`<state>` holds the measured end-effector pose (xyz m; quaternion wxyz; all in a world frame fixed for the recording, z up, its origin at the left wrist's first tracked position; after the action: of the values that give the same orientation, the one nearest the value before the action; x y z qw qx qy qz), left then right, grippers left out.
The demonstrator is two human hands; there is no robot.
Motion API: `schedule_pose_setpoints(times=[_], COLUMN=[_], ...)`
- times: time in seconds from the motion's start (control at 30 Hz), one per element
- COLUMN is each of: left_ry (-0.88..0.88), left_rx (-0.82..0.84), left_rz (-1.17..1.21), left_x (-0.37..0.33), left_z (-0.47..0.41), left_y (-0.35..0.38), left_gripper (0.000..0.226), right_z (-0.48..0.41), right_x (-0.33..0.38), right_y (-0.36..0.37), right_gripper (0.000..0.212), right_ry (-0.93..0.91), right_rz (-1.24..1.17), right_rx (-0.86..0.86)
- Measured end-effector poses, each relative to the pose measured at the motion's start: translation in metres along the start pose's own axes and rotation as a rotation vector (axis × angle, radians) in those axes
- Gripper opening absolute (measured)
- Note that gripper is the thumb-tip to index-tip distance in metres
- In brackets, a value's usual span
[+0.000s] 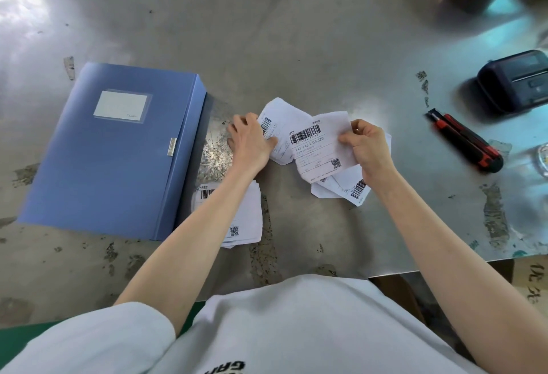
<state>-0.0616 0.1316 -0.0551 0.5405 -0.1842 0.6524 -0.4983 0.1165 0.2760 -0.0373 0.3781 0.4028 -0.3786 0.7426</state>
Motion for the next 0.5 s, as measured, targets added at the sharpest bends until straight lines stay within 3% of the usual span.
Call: schedule_pose_setpoints(times=[0.2, 0.37, 0.5], left_ry=[-0.026, -0.048, 0.050], left_rx=[0.012, 0.073, 0.089], left_rz=[0.116, 0.249, 0.397], left_x=[0.006, 0.010, 0.000], left_z=[-0.001, -0.002, 0.009], left_y=[-0.001, -0.007, -0.022], left_gripper=[0.067, 0.036, 0.013], right_z=[0.001, 0.004, 0.008], right_x=[-0.004, 0.000, 0.010], right_y=[0.001, 0.005, 0.007], right_gripper=[0.023, 0.021, 0.012], right_ry=[-0.025, -0.089, -0.176], right_rz=[0.033, 0.042, 0.047], right_rx=[-0.014, 0.022, 0.018])
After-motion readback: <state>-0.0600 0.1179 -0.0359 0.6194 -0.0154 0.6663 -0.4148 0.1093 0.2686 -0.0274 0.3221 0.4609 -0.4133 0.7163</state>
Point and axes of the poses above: each hand's wrist, its own z-axis away from the middle knuckle, its own y-axis out of the palm, x = y × z, the point moved 6 cm from there along -z, towards the middle knuckle, and after that the axes turned 11 degrees about -x, right-handed, at the moved point
